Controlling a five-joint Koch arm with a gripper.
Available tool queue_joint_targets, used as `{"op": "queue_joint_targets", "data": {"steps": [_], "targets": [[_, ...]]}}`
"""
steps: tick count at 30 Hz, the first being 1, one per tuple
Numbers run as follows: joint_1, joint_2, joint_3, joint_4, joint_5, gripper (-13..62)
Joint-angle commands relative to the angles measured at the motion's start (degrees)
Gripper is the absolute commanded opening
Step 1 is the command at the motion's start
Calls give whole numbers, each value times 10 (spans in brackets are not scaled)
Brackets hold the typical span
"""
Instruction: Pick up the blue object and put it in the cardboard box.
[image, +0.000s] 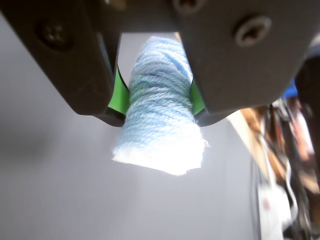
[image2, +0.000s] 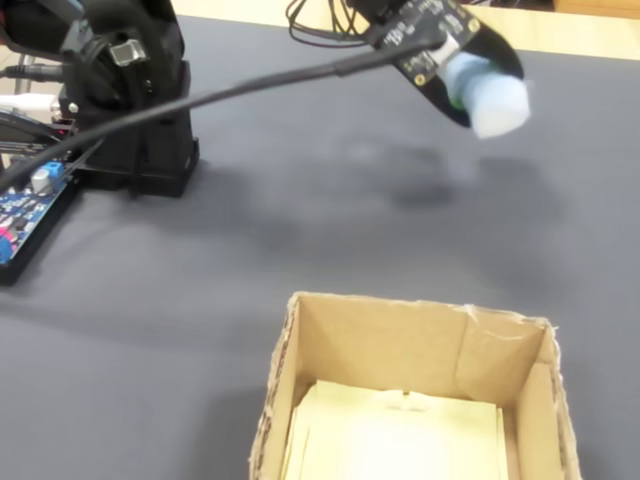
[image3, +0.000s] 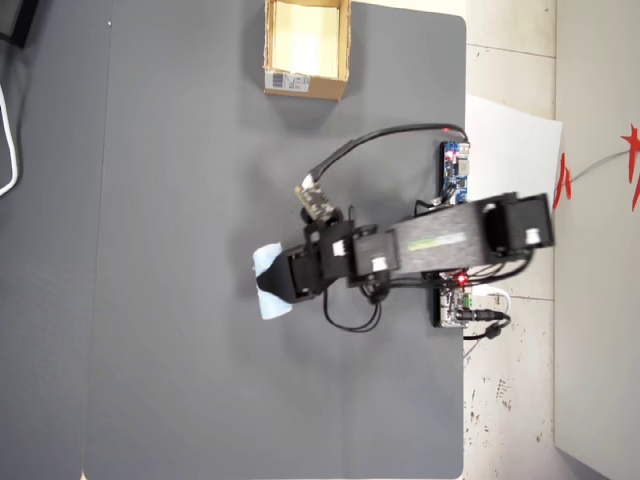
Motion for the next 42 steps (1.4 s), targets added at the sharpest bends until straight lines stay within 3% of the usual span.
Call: {"op": "queue_joint_targets", "data": {"steps": [1,6,16,29,36,38,42], "targets": [[13,27,-21,-54,4,59],[106,100,55,-138,-21,59],[142,166,127,-219,-82,59],[331,172,76,-251,-118,59],[472,96,-53,-184,-136,59],[517,4,-144,-156,-141,60],[543,-67,-214,-136,-141,63]]}}
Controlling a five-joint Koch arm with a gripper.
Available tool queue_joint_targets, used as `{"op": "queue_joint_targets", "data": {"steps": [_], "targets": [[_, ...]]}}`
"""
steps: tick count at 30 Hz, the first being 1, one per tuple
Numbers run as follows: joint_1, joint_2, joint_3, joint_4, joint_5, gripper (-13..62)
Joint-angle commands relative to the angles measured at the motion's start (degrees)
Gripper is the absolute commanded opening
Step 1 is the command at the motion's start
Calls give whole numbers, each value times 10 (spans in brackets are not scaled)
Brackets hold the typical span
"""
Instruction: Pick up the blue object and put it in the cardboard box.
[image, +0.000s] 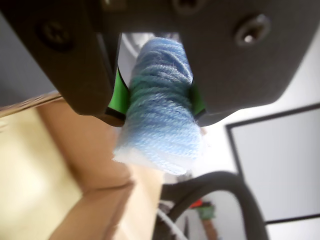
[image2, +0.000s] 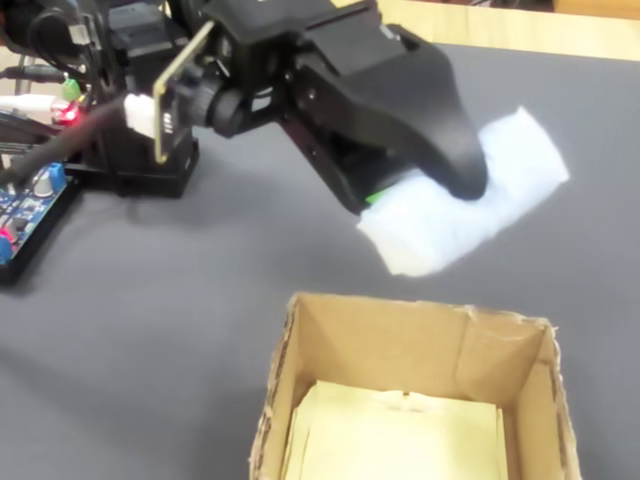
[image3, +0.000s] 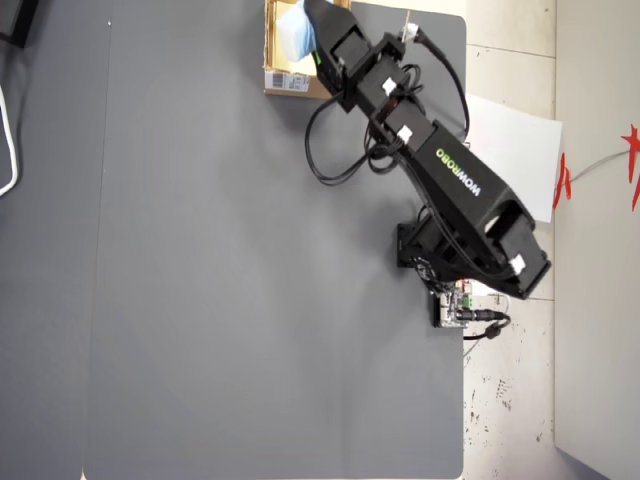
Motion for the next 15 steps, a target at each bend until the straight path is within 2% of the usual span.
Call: {"op": "queue_joint_targets", "data": {"steps": [1,2,5,15], "targets": [[1,11,-54,-6,3,64],[16,-13,-62,11,15,142],[29,-26,-76,76,25,276],[32,-24,-70,85,33,332]]}}
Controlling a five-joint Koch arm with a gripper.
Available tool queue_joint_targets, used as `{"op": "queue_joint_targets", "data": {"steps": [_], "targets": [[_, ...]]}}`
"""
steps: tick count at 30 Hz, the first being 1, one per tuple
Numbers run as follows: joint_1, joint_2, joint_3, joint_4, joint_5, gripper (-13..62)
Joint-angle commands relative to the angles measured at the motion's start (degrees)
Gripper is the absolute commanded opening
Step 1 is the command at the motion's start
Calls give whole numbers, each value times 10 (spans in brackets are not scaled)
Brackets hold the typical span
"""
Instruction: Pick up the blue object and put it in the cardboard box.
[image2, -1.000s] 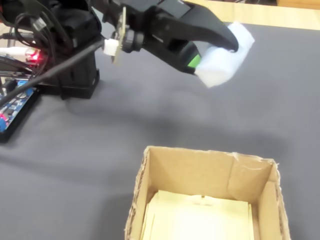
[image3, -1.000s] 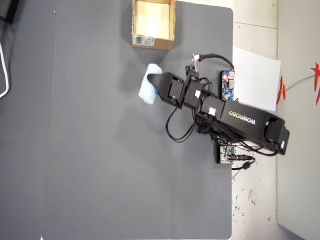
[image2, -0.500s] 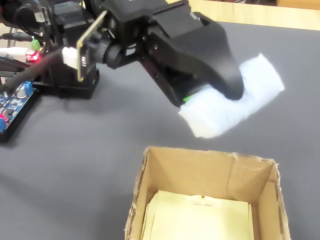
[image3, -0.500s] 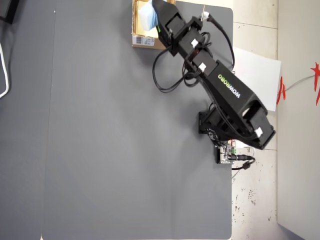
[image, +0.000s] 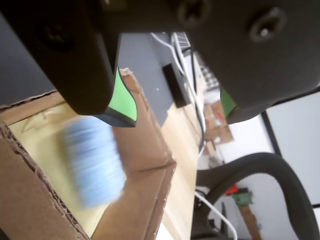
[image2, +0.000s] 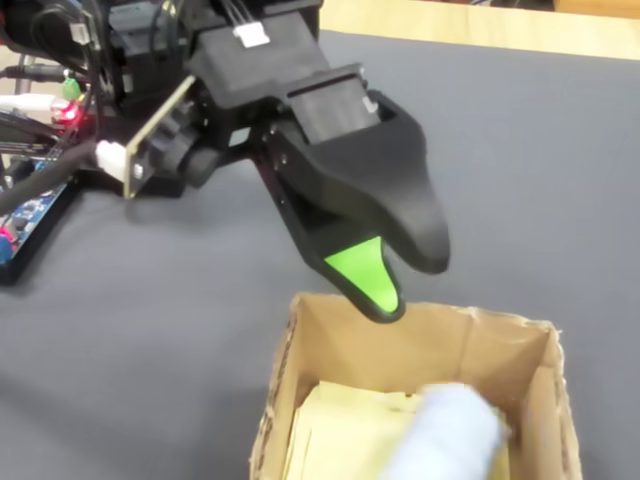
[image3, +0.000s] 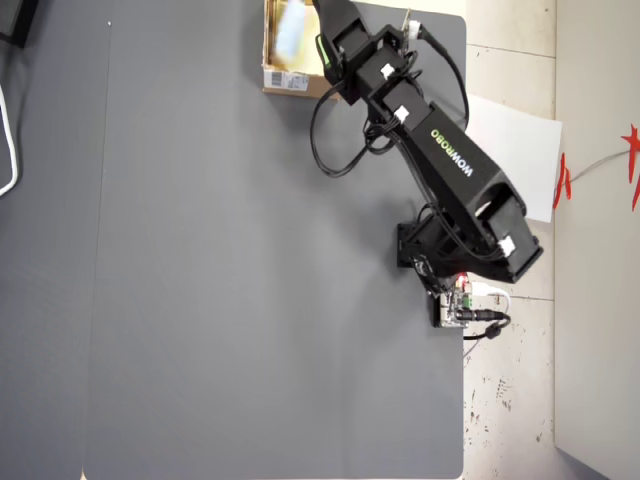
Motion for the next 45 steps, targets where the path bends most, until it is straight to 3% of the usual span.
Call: {"op": "queue_joint_targets", "data": {"steps": [1,17,29,45], "targets": [[-3,19,-39,-18,29,332],[-223,168,197,-199,69,337],[-410,345,425,-203,82,337],[-507,367,576,-140,83,337]]}}
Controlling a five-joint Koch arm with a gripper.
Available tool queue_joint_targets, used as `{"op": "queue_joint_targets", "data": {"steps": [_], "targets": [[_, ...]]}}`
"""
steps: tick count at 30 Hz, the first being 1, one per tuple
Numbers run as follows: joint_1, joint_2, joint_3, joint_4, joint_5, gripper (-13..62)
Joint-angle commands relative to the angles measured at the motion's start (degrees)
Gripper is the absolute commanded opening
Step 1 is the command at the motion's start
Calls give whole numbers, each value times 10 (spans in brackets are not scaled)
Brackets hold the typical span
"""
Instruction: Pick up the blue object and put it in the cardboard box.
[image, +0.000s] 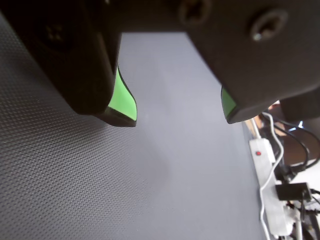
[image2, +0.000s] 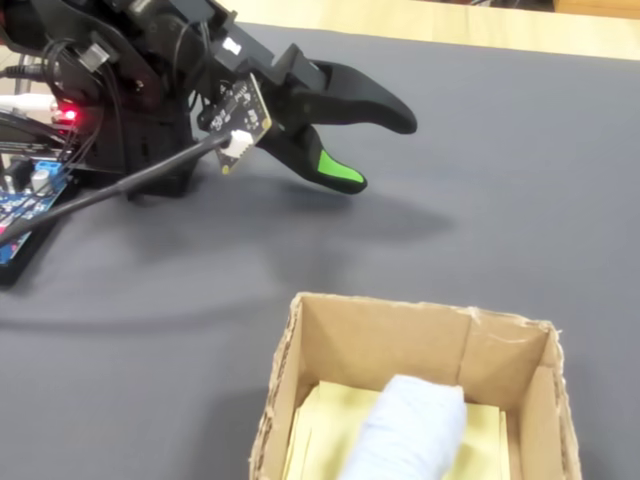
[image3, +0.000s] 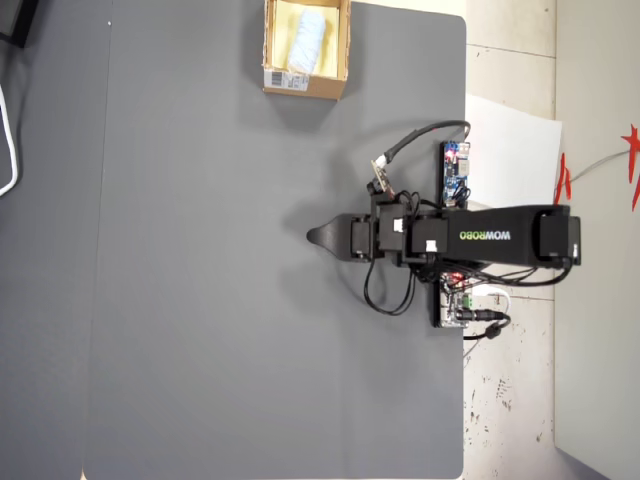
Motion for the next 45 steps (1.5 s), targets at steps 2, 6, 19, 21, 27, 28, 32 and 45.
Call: {"op": "queue_joint_targets", "data": {"steps": [2,6,19,21,27,28,32,45], "targets": [[-3,52,23,42,16,337],[-2,52,23,108,16,337],[4,51,23,137,7,340],[4,51,23,136,7,340],[4,51,23,136,6,340],[4,51,23,136,6,340],[4,51,23,137,6,340],[4,51,23,136,6,340]]}}
